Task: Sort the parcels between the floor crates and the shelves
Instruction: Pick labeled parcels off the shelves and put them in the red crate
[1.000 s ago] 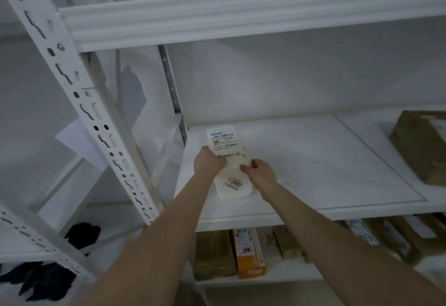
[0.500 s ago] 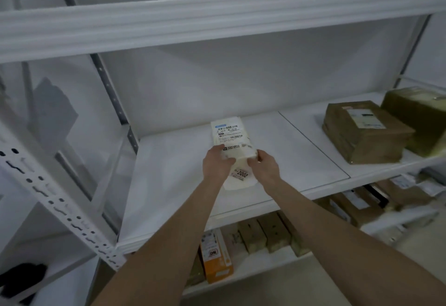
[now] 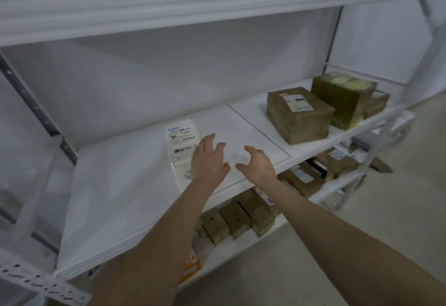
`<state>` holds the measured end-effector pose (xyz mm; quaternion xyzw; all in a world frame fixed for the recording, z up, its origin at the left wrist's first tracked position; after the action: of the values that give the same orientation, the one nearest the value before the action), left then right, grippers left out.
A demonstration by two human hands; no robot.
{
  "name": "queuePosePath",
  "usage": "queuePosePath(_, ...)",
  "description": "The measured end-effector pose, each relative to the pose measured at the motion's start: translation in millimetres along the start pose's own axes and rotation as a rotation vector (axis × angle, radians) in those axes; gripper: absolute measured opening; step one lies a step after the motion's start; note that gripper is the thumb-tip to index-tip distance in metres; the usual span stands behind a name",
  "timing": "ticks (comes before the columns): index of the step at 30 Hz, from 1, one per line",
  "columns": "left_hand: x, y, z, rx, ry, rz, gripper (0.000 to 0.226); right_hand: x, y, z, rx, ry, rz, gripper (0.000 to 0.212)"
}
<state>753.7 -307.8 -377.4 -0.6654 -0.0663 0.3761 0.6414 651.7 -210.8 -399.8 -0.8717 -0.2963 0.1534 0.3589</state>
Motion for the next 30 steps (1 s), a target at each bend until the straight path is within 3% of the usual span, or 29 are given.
queuePosePath(8,-2,45,144,0.027,0.144,-0.186,0.062,10,-103,121,0.179,0.084,0.119,0.062)
queuePosePath(19,1,98,374,0.113,0.214,-0.373,0.065,19,-254,294,0.357,0.117,0.095,0.057)
queuePosePath(30,-44,191,502,0.063,0.283,-0.450,0.061,-36,-310,430,0.392,0.180,0.058,0.059)
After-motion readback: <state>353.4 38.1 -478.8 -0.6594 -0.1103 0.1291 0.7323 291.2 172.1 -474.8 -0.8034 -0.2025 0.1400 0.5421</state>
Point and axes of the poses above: each hand's wrist, its own x-axis away from the middle knuckle, its own y-axis out of the palm, z = x × y, the point moved 4 cm from there along -x, towards the middle knuckle, and after that the axes turned 6 degrees about z, right-handed, at the moved point
